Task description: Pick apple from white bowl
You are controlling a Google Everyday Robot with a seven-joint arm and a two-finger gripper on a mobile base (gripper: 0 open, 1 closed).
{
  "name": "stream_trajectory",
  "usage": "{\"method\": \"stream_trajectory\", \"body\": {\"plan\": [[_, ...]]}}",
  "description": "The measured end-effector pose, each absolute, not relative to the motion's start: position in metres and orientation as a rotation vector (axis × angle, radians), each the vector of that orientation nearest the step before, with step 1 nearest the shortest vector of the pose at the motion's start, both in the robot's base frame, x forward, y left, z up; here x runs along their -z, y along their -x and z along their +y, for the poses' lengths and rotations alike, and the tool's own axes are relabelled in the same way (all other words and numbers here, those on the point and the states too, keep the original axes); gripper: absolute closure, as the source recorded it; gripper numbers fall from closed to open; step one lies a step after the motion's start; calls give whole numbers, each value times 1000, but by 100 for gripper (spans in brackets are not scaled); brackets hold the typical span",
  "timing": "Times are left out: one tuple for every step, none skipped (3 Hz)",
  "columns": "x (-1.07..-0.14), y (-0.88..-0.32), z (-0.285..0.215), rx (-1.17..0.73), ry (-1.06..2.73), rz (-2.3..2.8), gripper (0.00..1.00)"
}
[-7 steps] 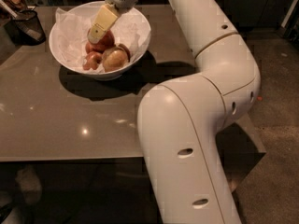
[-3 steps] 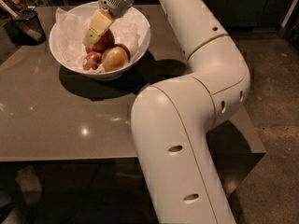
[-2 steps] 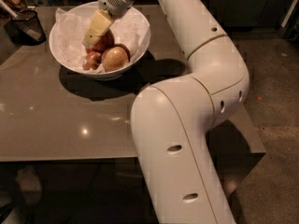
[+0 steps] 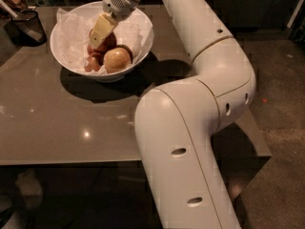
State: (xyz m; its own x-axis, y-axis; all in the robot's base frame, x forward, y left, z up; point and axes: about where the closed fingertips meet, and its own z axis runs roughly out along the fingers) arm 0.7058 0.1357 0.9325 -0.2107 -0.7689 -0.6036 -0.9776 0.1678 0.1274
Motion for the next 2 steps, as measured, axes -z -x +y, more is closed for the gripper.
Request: {"method": "stream_trajectory", "body": {"plan": [[-932,-706,136,-705,1653,2050,66],[-932,-706,136,-705,1653,2050,90]]}}
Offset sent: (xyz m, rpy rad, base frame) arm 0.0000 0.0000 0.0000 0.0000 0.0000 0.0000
